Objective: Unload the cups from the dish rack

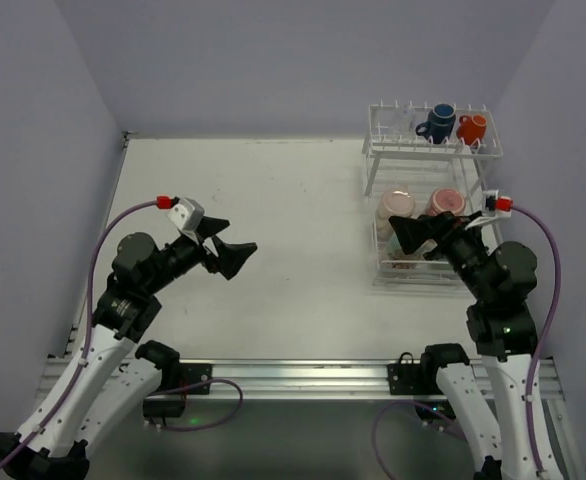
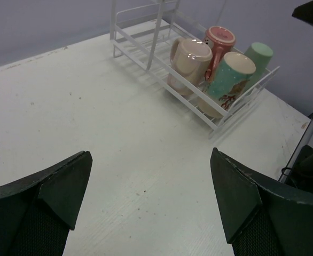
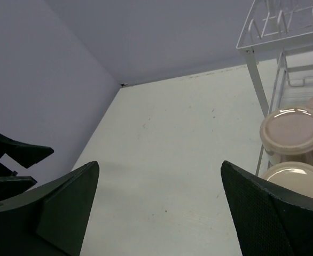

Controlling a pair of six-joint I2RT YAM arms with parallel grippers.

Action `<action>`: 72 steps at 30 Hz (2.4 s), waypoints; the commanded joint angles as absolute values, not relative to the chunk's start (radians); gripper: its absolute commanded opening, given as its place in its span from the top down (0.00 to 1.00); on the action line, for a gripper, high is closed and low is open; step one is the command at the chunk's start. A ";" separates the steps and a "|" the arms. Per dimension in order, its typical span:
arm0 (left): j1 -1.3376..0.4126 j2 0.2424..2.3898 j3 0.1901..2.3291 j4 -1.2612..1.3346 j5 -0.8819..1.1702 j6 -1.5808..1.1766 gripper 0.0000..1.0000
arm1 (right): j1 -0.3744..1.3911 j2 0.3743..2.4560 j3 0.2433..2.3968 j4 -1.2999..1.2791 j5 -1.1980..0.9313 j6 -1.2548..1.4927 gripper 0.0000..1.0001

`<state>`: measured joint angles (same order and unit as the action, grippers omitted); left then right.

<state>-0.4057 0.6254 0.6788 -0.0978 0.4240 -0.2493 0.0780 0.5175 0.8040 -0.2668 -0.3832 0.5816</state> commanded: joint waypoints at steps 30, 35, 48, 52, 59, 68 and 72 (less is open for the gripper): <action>-0.445 0.591 0.704 -0.124 0.453 -0.227 0.00 | 0.245 1.531 1.754 -0.466 0.406 0.196 0.27; -0.445 0.600 0.706 -0.129 0.443 -0.225 0.00 | 0.245 1.661 1.871 -0.474 0.420 0.141 0.19; -0.443 0.623 0.707 -0.129 0.431 -0.218 0.00 | 0.230 1.891 2.039 -0.476 0.434 0.094 0.20; -0.443 0.629 0.709 -0.132 0.428 -0.218 0.00 | 0.224 1.925 2.049 -0.474 0.436 0.100 0.23; -0.439 0.637 0.709 -0.132 0.425 -0.216 0.00 | 0.213 1.959 2.057 -0.457 0.445 0.094 0.27; -0.430 0.650 0.716 -0.106 0.367 -0.276 0.00 | 0.218 1.856 1.987 -0.312 0.430 0.075 0.72; -0.428 0.676 0.724 -0.066 0.380 -0.325 0.00 | 0.258 1.749 1.933 -0.238 0.420 0.031 0.72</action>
